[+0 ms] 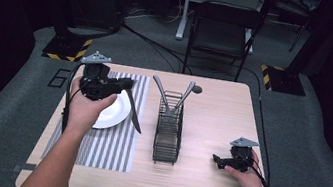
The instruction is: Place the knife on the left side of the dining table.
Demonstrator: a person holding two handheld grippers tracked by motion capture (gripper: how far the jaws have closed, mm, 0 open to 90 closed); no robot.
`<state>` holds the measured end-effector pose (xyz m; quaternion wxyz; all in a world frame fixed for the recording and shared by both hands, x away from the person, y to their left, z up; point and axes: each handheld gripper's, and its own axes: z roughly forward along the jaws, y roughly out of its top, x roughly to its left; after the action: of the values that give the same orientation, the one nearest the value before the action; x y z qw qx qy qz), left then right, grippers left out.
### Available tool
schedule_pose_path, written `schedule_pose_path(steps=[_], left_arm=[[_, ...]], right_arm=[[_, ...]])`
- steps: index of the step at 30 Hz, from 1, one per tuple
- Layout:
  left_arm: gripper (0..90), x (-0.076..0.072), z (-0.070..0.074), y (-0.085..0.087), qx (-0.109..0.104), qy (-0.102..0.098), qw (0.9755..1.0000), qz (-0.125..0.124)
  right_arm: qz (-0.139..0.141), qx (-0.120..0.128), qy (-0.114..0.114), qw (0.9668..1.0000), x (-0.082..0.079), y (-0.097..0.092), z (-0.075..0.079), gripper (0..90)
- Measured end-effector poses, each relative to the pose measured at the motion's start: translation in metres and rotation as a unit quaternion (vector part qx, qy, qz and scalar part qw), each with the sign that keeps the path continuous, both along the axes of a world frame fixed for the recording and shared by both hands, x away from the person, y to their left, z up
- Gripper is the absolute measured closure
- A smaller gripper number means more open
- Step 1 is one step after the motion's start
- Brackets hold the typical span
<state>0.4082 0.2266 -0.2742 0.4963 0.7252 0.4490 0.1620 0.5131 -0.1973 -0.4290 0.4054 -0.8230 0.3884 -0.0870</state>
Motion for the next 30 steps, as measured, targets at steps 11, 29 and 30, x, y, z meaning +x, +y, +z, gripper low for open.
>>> schedule_pose_path(steps=[11, 29, 30], left_arm=[[83.3, 0.007, -0.036, 0.021, 0.004, 0.022, 0.9993, 0.03], [83.3, 0.011, -0.064, 0.034, -0.003, 0.044, 0.9977, 0.052], [83.3, 0.011, -0.064, 0.034, -0.004, 0.043, 0.9976, 0.054]], right_arm=[[0.0, 0.0, 0.0, 1.0, 0.0, 0.0, 0.0, 0.0], [0.0, 0.0, 0.0, 1.0, 0.0, 0.0, 0.0, 0.0], [0.0, 0.0, 0.0, 1.0, 0.0, 0.0, 0.0, 0.0]])
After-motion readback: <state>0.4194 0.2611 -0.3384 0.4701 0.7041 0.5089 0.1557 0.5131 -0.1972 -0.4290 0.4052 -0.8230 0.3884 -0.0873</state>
